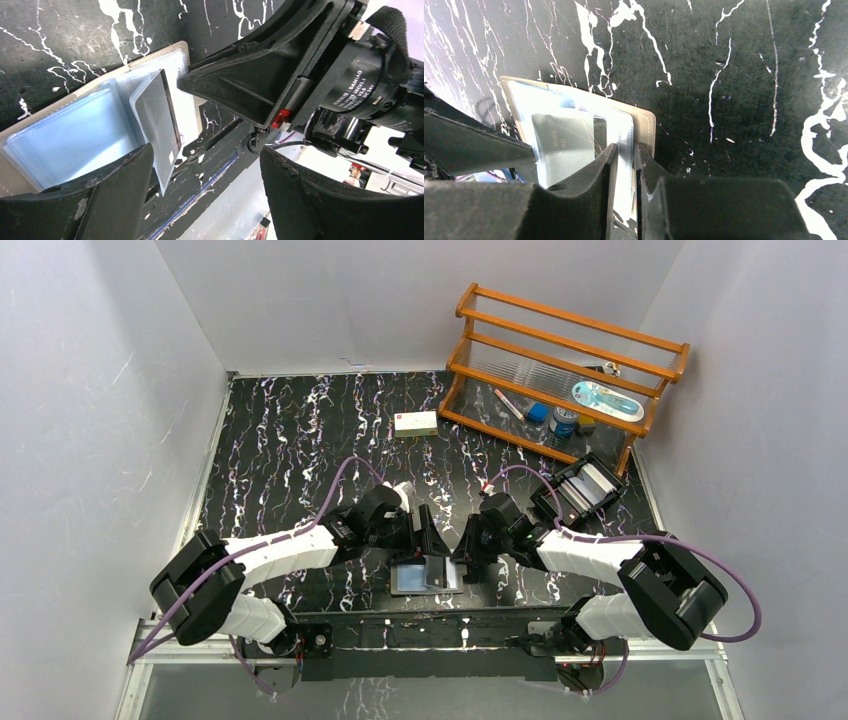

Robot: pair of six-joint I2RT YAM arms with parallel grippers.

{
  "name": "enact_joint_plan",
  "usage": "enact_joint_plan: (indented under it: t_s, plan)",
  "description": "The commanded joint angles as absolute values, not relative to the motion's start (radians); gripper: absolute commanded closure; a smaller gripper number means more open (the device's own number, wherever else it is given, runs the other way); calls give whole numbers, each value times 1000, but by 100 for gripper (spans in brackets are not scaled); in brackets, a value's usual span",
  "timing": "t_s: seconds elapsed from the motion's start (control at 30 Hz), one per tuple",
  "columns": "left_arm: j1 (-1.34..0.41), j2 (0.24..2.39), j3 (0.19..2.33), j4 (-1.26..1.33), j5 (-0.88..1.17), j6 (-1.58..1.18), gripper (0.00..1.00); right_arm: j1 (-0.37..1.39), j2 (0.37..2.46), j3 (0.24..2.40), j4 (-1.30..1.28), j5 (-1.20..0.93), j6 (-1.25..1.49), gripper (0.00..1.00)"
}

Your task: Put the credit cards into the card holder

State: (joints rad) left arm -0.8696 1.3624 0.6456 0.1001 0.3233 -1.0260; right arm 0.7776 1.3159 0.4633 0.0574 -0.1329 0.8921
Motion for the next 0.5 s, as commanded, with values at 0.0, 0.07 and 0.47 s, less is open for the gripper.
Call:
enact_joint_plan:
  t_s: [0.0,0.07,0.47]
  plan:
    - [-869,1344,645,168,374,-1040,24,785,1348,481,33,-98,877,73]
    - [-869,1359,637,206,391,-1051,24,785,1349,484,31,-98,873,73]
    - [-871,1383,654,266,408,-1043,22,787,1366,498,15,-114,856,71]
